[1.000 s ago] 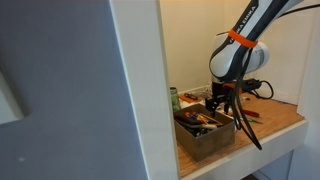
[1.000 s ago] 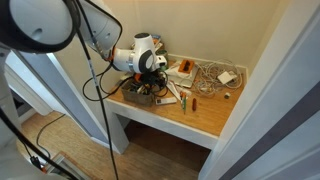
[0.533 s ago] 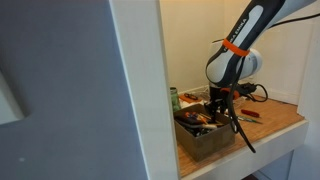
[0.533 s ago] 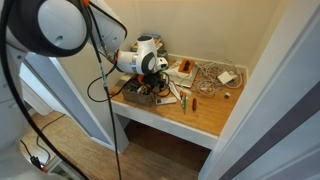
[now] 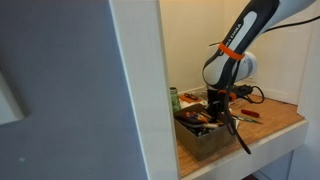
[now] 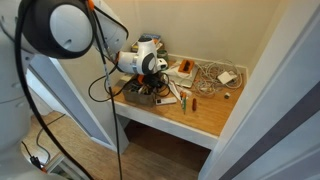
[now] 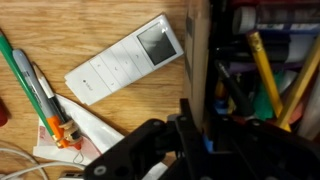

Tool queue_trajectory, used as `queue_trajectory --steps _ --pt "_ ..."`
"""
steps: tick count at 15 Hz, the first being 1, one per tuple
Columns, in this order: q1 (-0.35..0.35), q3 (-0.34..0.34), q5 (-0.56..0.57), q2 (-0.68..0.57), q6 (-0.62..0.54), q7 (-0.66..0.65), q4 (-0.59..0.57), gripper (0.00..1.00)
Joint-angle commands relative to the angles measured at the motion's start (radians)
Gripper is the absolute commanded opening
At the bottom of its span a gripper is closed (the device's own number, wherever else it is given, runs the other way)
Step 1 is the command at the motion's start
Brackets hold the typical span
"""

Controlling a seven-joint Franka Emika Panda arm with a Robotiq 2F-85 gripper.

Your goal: Move the brown box to the right

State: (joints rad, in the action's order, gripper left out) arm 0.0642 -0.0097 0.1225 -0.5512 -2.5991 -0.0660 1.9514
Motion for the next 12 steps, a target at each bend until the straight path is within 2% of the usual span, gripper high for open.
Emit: queue_trajectory --steps 1,7,12 --pt "-0.003 0.006 -0.018 -0.004 0.051 0.018 -0.034 0.04" --pt "-0.049 0.062 -0.121 0.069 0.251 0.077 -0.071 0.04" --pt "-0.073 0.083 -0.208 0.102 0.395 0.127 -0.135 0.04"
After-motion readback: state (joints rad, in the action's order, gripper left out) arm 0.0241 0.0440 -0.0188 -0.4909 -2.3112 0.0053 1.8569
